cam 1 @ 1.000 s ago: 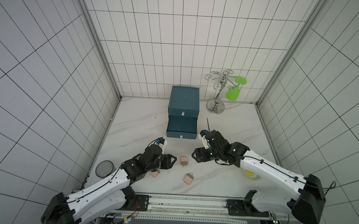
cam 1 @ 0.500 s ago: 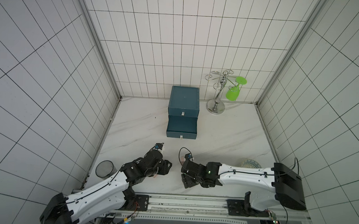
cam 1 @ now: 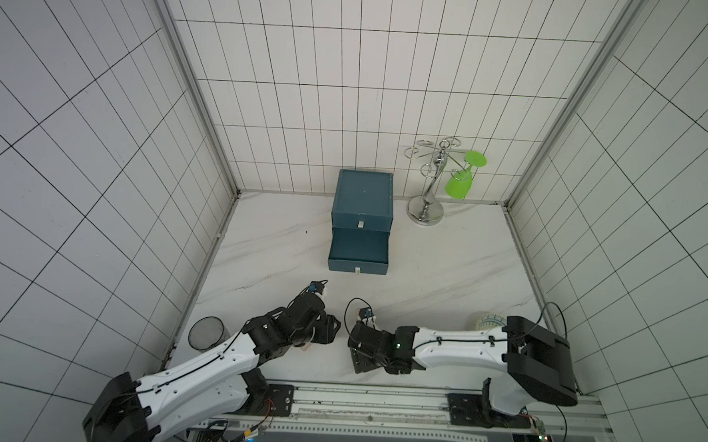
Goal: Place the plugs into the drawer by color
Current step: Pick up the plug from the center of the board.
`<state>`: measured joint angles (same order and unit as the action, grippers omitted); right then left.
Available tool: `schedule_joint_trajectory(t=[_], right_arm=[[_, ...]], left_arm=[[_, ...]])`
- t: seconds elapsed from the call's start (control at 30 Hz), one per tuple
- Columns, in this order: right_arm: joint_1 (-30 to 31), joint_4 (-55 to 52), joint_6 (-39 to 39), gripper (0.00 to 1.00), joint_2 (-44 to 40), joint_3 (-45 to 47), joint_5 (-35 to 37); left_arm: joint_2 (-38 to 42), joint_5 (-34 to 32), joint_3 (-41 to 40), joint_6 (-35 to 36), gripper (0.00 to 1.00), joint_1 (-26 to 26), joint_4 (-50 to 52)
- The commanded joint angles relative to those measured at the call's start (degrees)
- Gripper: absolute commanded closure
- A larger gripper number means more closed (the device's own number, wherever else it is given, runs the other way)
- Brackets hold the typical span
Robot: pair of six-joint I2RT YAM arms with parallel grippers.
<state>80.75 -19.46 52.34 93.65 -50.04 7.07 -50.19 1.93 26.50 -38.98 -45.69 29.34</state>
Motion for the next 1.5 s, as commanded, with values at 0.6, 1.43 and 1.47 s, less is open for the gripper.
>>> schedule_joint_trajectory(t=[0.6, 1.43, 1.47], right_arm=[[1.9, -11.4, 3.8, 0.46, 0.7, 0.2, 2.4], [-12.1, -9.2, -12.1, 0.82, -18.2, -2.5, -1.7], [-13.3, -11.1, -12.9, 0.83, -19.3, -4.4, -0.8]], left_arm=[[-6.8, -4.6, 8.2, 3.0, 0.35, -0.2, 5.7], [2.3, 12.0, 11.1, -0.4, 0.36, 14.6, -8.6], [3.0, 12.4, 10.7, -0.7, 0.36, 14.7, -11.1]])
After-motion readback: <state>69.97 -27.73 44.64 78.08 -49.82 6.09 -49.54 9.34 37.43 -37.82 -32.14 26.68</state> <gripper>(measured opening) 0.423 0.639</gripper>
